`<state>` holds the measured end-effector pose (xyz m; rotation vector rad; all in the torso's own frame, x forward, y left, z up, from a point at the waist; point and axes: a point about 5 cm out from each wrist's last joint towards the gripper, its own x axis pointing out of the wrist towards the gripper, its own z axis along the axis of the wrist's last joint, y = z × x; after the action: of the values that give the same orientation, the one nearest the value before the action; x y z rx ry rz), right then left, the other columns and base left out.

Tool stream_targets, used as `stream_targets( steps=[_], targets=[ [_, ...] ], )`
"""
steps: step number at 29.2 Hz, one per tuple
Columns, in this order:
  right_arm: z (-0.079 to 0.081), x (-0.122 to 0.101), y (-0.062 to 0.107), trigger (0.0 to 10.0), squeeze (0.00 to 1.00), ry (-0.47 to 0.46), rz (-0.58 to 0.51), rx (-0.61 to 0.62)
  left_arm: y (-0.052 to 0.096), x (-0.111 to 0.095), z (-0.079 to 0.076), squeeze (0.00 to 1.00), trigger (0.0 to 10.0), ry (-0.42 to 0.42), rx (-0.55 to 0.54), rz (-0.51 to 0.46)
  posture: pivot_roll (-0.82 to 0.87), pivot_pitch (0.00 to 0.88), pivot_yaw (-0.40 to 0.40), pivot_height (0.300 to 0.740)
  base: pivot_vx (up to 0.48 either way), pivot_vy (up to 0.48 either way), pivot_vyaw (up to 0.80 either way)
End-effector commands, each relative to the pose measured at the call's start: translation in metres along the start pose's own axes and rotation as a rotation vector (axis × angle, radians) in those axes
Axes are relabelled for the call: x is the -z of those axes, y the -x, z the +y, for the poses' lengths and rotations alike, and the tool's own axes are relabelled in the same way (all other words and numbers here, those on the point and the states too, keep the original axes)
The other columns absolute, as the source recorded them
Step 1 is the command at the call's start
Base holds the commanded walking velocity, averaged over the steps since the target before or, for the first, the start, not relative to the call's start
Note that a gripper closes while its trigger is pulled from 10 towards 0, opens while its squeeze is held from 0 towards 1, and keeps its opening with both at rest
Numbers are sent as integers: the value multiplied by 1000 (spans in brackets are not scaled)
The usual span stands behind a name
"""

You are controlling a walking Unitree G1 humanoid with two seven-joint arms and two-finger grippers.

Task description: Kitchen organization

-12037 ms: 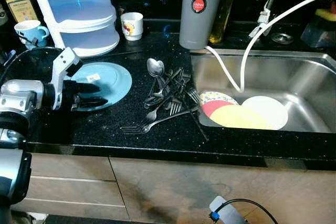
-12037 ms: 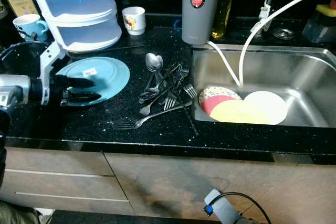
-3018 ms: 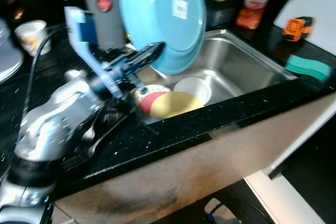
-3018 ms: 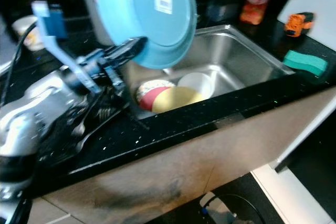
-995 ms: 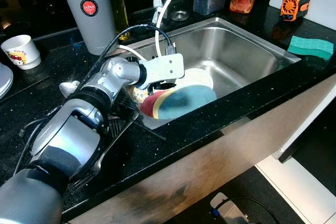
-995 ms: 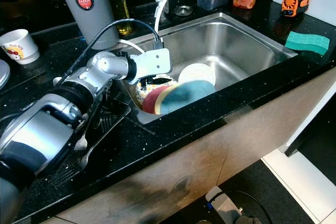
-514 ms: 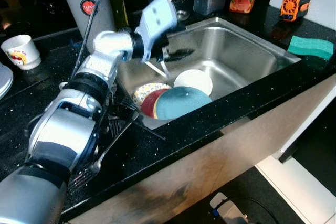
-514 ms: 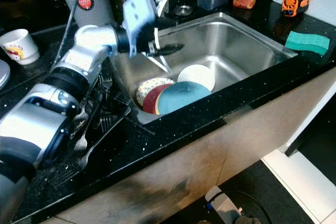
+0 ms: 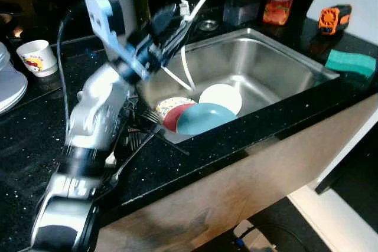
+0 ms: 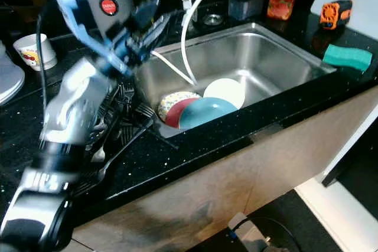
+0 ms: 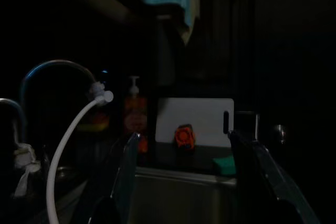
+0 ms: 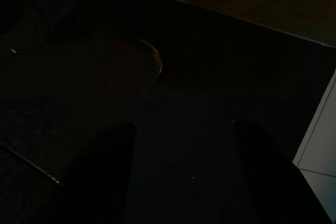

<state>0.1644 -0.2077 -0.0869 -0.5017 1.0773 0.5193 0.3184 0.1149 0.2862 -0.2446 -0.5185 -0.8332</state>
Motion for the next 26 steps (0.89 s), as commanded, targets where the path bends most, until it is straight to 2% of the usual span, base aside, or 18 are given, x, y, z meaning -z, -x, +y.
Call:
stream_targets(
  steps=[1,4,7,11,12,13,14,16,17,18,19,20,21,22,24,26],
  targets=[
    [3,-2,-1,10000,0,-4,-5,-17,4,-12,-8,0,10000,-2,-31,-21,66,0,41,740,0,0,0],
    [2,-3,-1,10000,0,7,-3,-20,16,-19,-11,0,10000,-30,-129,-6,76,0,37,740,0,0,0],
    [2,-3,-1,10000,0,9,-3,-20,22,-21,-12,0,10000,-33,-193,0,77,0,35,740,0,0,0],
    [1,-4,-1,10000,0,9,-2,-19,35,-16,-13,0,10000,-144,-347,92,82,0,30,740,0,0,0],
    [1,-4,-1,10000,0,9,-2,-19,35,-16,-13,0,10000,-144,-347,92,82,0,30,740,0,0,0],
    [0,-4,-1,10000,0,10,-1,-19,43,-13,-14,0,10000,-221,-409,164,85,0,27,740,0,0,0],
    [0,-4,-1,10000,0,10,-1,-19,43,-13,-14,0,10000,-221,-409,164,85,0,27,740,0,0,0],
    [0,-4,-1,10000,0,13,0,-20,51,-12,-15,0,10000,-328,-459,241,89,0,24,740,0,0,0],
    [0,-4,-1,10000,0,13,0,-20,51,-12,-15,0,10000,-328,-459,241,89,0,24,740,0,0,0],
    [0,-4,-1,10000,0,16,2,-23,64,-10,-16,0,10000,-487,-503,333,96,0,18,740,0,0,0],
    [0,-4,-1,10000,0,16,2,-23,64,-10,-16,0,10000,-487,-503,333,96,0,18,740,0,0,0],
    [0,-4,-1,10000,0,18,3,-24,71,-7,-17,0,10000,-574,-517,383,97,0,17,740,0,0,0],
    [0,-4,-1,10000,0,20,4,-25,77,-4,-17,0,10000,-617,-528,415,99,0,15,740,0,0,0],
    [0,-4,-1,10000,0,20,4,-25,77,-4,-17,0,10000,-617,-528,415,99,0,15,740,0,0,0],
    [-1,-4,0,10000,0,23,5,-27,88,3,-22,0,10000,-654,-567,464,100,0,11,740,0,0,0],
    [-1,-4,0,10000,0,23,6,-28,91,7,-26,0,10000,-642,-577,478,101,0,10,740,0,0,0]
  ],
)
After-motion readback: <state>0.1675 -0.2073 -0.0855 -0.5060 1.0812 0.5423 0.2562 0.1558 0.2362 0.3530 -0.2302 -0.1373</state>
